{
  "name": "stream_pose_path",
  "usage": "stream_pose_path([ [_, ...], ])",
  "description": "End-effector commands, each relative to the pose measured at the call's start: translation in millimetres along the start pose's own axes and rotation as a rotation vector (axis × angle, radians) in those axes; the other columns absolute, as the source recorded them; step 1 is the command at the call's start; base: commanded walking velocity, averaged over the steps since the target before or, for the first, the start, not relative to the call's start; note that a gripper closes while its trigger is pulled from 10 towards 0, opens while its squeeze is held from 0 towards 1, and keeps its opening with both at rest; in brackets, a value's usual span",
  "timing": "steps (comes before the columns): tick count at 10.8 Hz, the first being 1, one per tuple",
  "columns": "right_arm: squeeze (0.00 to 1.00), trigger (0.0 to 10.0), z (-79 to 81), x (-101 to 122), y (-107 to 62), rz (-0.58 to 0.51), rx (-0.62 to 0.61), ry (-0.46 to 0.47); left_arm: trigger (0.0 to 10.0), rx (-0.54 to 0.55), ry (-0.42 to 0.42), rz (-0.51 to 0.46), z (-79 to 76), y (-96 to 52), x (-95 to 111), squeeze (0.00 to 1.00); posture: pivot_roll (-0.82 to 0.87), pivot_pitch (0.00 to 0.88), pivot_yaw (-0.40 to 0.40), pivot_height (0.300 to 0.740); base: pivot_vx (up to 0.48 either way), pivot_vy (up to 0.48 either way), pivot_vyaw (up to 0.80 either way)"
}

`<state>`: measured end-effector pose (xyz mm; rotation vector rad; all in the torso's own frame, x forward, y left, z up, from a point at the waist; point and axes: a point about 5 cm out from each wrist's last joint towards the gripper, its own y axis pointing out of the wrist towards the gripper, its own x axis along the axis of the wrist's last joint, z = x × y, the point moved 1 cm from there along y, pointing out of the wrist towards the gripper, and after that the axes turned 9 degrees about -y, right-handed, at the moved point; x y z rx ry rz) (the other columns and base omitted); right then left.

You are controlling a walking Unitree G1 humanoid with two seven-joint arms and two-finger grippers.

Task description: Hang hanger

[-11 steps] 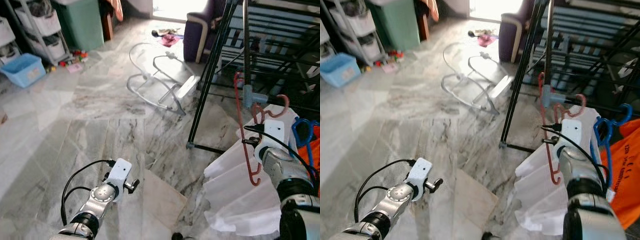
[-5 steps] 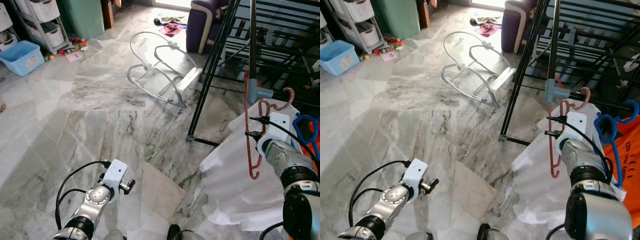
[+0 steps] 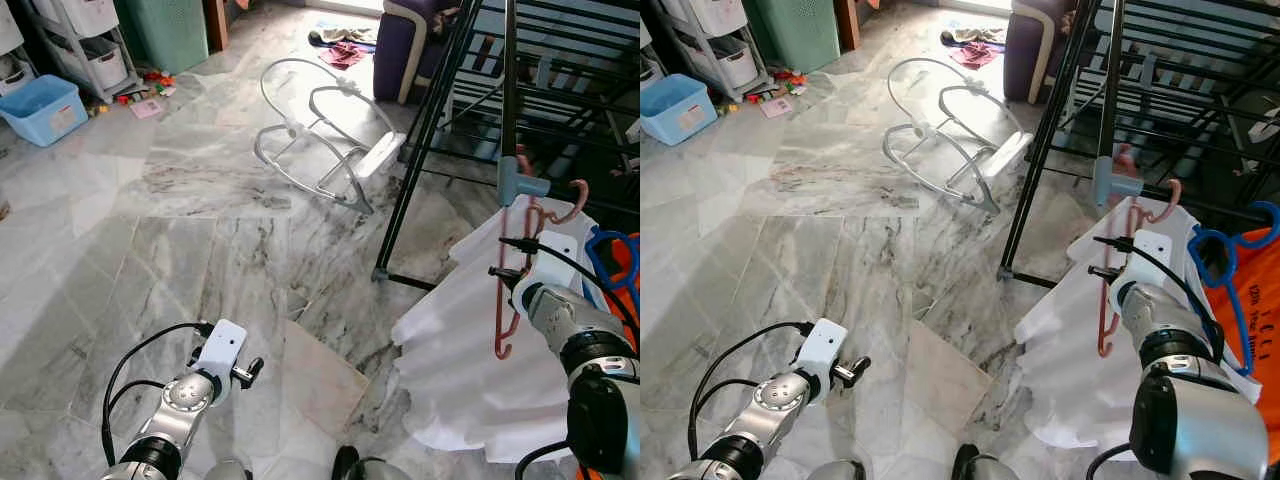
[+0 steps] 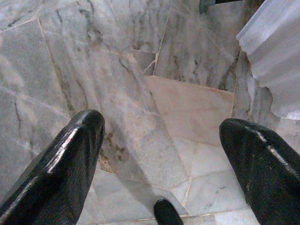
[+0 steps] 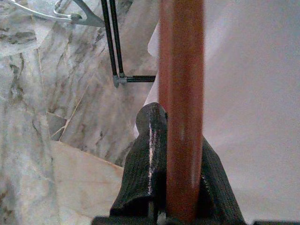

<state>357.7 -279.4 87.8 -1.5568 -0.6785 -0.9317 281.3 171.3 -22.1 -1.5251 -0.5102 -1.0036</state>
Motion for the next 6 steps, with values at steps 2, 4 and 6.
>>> stream_pose_path([
  [2, 1.00, 10.0, -2.7, -11, 0.0, 0.016, 0.010, 0.056, 10.0, -0.008, -0.009, 0.016, -2.2, -1.0, -4, 0.00, 0.22, 0.186, -0.094, 0.740, 0.000, 0.000, 0.00],
  [4, 1.00, 10.0, -3.0, 2, -0.3, -0.053, 0.002, -0.023, 10.0, -0.018, -0.007, 0.010, -7.5, 2.3, 1, 0.00, 0.21, 0.167, -0.092, 0.740, 0.000, 0.000, 0.00],
  [6, 1.00, 10.0, 16.0, 0, 0.0, -0.114, 0.055, -0.120, 10.0, -0.039, -0.008, -0.001, -17.8, 8.5, 10, 0.00, 0.16, 0.129, -0.079, 0.740, 0.000, 0.000, 0.00],
])
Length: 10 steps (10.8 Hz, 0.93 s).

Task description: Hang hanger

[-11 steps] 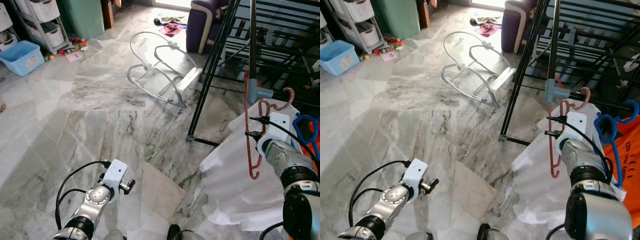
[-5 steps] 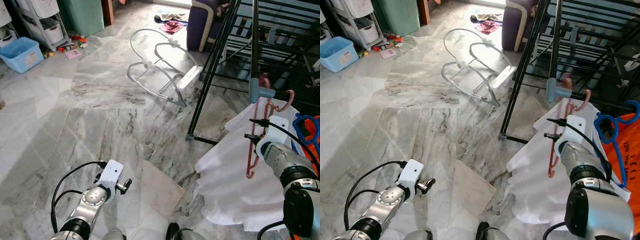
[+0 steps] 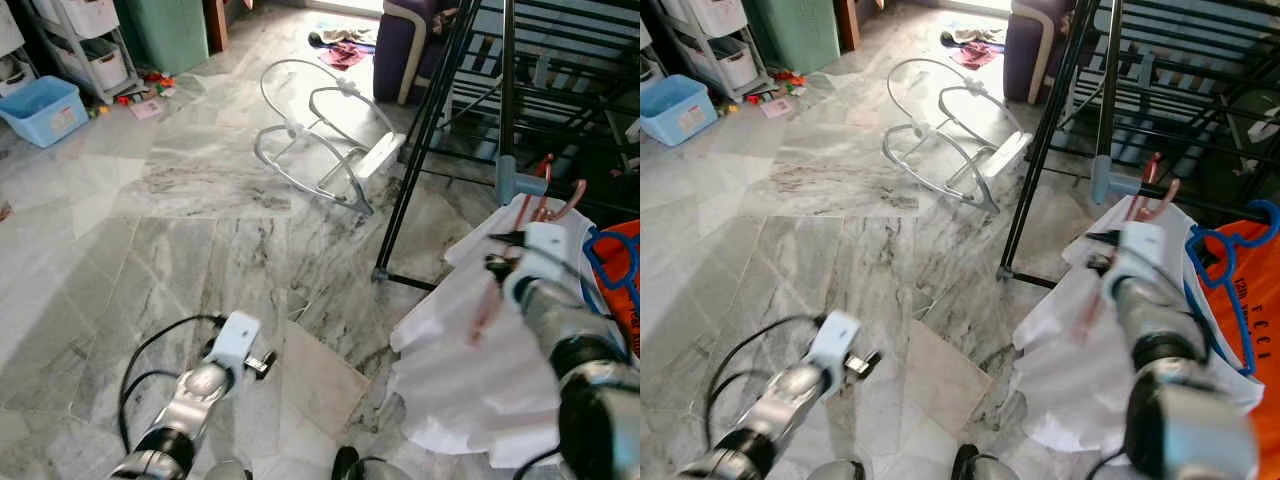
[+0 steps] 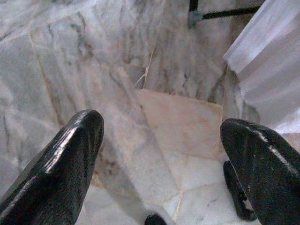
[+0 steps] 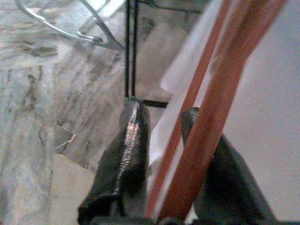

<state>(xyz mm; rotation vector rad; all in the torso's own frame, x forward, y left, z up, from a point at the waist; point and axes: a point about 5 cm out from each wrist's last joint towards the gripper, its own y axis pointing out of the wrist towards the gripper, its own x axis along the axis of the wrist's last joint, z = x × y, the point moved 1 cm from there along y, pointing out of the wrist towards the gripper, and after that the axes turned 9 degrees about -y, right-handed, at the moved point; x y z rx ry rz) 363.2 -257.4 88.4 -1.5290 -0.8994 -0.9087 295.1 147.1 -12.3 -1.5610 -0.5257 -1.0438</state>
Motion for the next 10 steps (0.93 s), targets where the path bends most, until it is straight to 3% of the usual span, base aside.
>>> stream_pose_path([
  [1, 1.00, 10.0, -0.6, -9, -2.0, 0.010, -0.004, -0.023, 10.0, -0.010, -0.002, 0.033, -4.6, 0.2, -7, 0.00, 0.14, 0.118, -0.074, 0.740, 0.000, 0.000, 0.00],
  [5, 1.00, 10.0, -2.3, -32, -22.2, -0.054, -0.119, 0.006, 10.0, -0.067, 0.009, 0.015, -25.3, 11.1, 10, 0.00, 0.05, 0.043, -0.044, 0.740, 0.000, 0.000, 0.00],
  [8, 1.00, 10.0, -4.3, -38, -43.4, -0.136, -0.191, -0.059, 10.0, -0.113, 0.020, -0.027, -43.7, 17.9, 25, 0.00, 0.00, 0.000, -0.039, 0.740, 0.000, 0.000, 0.00],
  [10, 1.00, 10.0, -1.3, -46, -56.0, -0.116, -0.213, -0.056, 10.0, -0.144, 0.004, -0.053, -52.5, 19.6, 31, 0.00, -0.01, 0.000, -0.045, 0.740, 0.000, 0.000, 0.00],
])
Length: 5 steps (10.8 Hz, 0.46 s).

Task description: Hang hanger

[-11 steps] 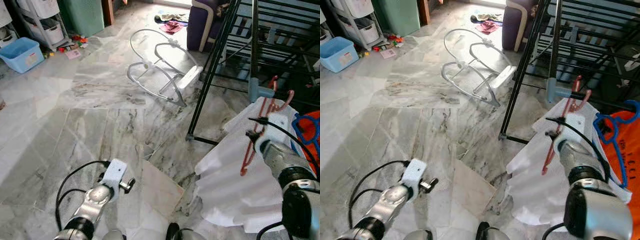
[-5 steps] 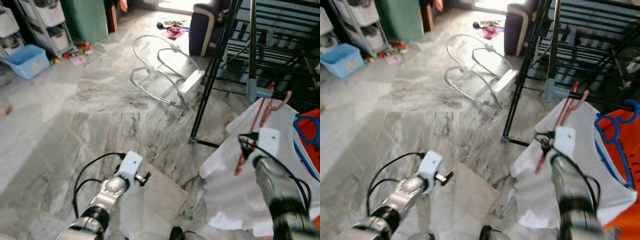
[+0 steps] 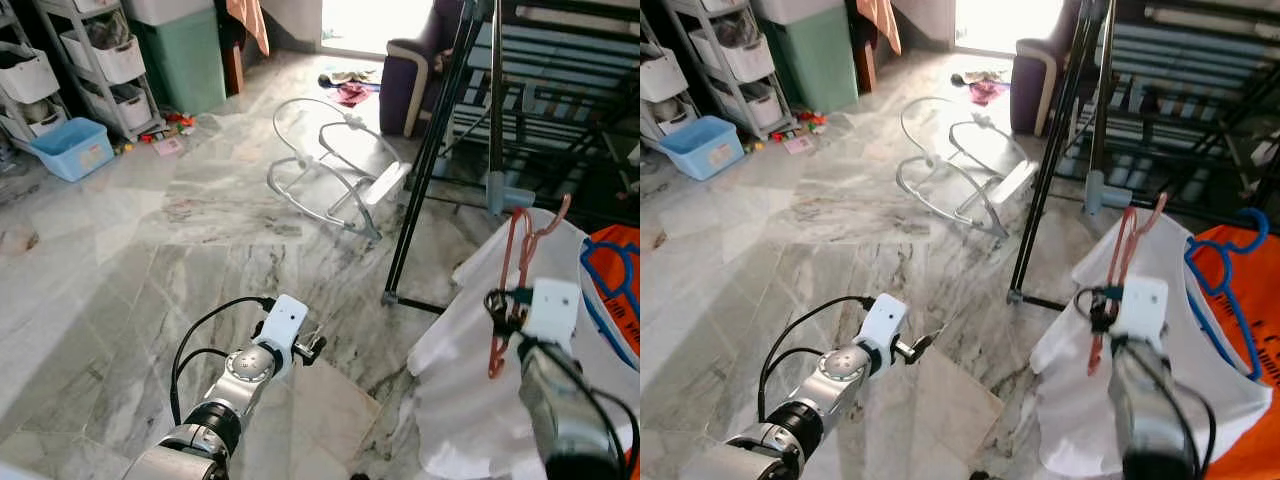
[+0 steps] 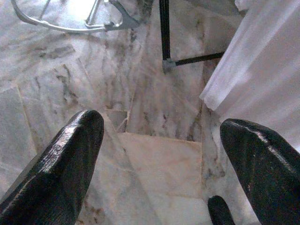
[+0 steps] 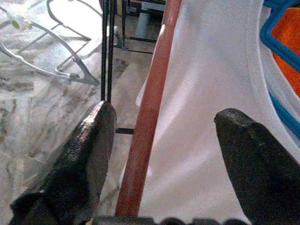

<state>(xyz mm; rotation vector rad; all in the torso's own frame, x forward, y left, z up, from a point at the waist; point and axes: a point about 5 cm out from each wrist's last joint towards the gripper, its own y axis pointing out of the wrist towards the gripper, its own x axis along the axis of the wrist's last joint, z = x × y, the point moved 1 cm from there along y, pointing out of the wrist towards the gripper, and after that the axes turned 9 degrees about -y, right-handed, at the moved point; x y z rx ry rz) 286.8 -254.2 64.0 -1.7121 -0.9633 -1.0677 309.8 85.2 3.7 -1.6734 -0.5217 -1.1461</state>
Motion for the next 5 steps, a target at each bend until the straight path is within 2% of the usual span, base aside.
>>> stream_pose_path([
  [1, 1.00, 10.0, -3.2, 7, -4.6, -0.037, -0.031, -0.014, 10.0, 0.024, 0.031, -0.016, 1.7, 0.8, 4, 0.00, -0.01, 0.000, -0.050, 0.740, 0.000, 0.000, 0.00],
  [3, 1.00, 10.0, -1.6, 5, -16.8, -0.056, -0.037, 0.002, 10.0, 0.050, 0.064, -0.114, 7.3, 0.4, 22, 0.00, -0.01, 0.000, -0.052, 0.740, 0.000, 0.000, 0.00],
  [4, 1.00, 10.0, -1.6, 5, -21.9, -0.066, -0.040, -0.005, 10.0, 0.084, 0.097, -0.210, 13.6, -1.8, 38, 0.00, -0.01, 0.000, -0.052, 0.740, 0.000, 0.000, 0.00],
  [5, 1.00, 10.0, -6.6, 6, -32.6, -0.094, -0.066, -0.011, 10.0, 0.105, 0.077, -0.360, 18.8, -6.0, 68, 0.00, 0.00, 0.000, -0.057, 0.740, 0.000, 0.000, 0.00],
])
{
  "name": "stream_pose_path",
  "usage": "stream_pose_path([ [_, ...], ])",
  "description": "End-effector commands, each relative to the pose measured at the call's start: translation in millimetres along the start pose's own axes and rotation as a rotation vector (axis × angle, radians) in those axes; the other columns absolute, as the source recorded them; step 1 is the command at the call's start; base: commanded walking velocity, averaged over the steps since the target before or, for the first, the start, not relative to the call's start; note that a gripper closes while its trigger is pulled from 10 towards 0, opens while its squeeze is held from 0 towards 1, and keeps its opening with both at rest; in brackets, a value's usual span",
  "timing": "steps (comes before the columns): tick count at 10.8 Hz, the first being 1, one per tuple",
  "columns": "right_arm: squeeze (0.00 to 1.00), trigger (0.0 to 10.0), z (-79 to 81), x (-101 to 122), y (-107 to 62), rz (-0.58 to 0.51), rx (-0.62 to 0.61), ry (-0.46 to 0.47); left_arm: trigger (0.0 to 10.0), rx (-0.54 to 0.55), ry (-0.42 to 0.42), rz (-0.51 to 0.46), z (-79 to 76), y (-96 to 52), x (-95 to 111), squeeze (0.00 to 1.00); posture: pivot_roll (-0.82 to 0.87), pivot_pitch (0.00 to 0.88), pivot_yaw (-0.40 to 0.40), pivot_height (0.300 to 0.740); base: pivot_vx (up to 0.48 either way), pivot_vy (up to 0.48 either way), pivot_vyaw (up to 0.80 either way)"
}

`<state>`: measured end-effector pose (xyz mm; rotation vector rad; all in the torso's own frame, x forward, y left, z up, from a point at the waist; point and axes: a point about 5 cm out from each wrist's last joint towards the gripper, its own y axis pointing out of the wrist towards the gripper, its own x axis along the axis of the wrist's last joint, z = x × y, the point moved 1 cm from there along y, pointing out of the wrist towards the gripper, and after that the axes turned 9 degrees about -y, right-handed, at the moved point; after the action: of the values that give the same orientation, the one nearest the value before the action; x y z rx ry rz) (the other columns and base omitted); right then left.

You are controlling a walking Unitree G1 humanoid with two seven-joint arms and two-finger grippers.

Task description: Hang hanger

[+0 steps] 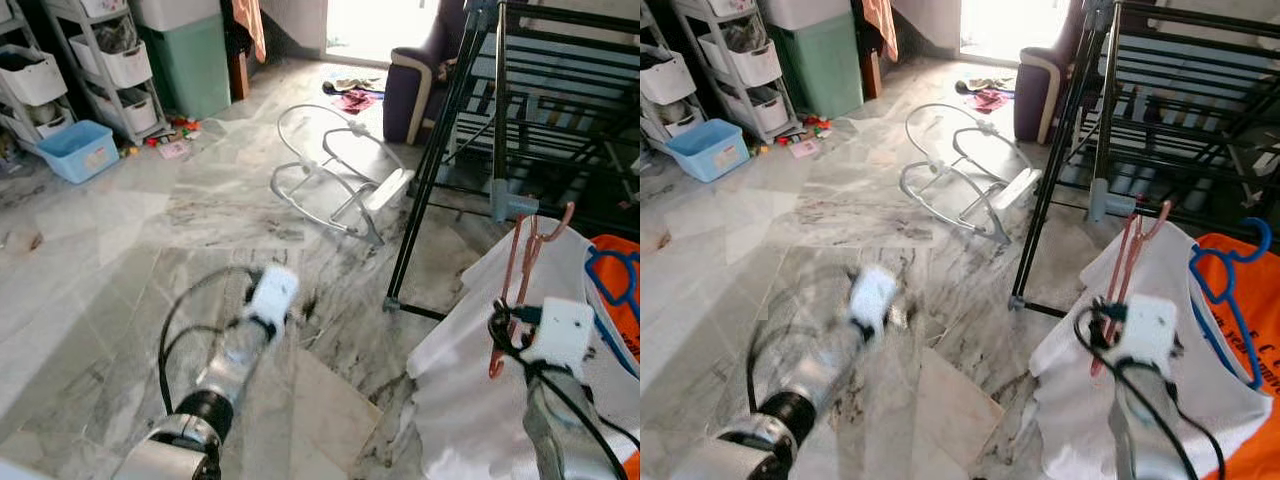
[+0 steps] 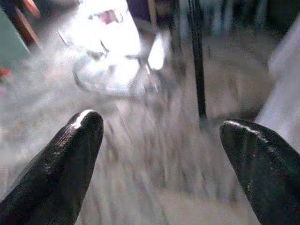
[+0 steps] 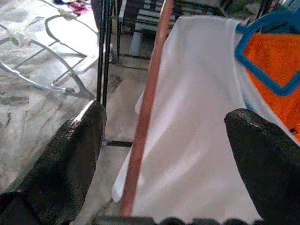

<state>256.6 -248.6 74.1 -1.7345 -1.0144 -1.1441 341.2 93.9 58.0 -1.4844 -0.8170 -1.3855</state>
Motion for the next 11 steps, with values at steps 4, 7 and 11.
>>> stream_pose_path([
  [4, 1.00, 10.0, 4.9, 18, -11.7, -0.086, 0.027, 0.046, 10.0, 0.104, 0.056, -0.163, 11.3, -1.2, 27, 0.00, 0.01, 0.000, -0.069, 0.740, 0.000, 0.000, 0.00],
  [7, 0.42, 10.0, 20.4, 25, -11.9, -0.107, 0.061, 0.030, 10.0, 0.102, 0.069, -0.166, 6.5, 0.5, 29, 0.00, 0.01, 0.000, -0.065, 0.740, 0.000, 0.000, 0.00],
  [11, 0.00, 10.0, 30.7, 22, -16.7, -0.088, 0.099, 0.042, 10.0, 0.088, 0.109, -0.195, -1.2, 1.1, 32, 0.00, 0.01, 0.000, -0.066, 0.740, 0.000, 0.000, 0.00],
])
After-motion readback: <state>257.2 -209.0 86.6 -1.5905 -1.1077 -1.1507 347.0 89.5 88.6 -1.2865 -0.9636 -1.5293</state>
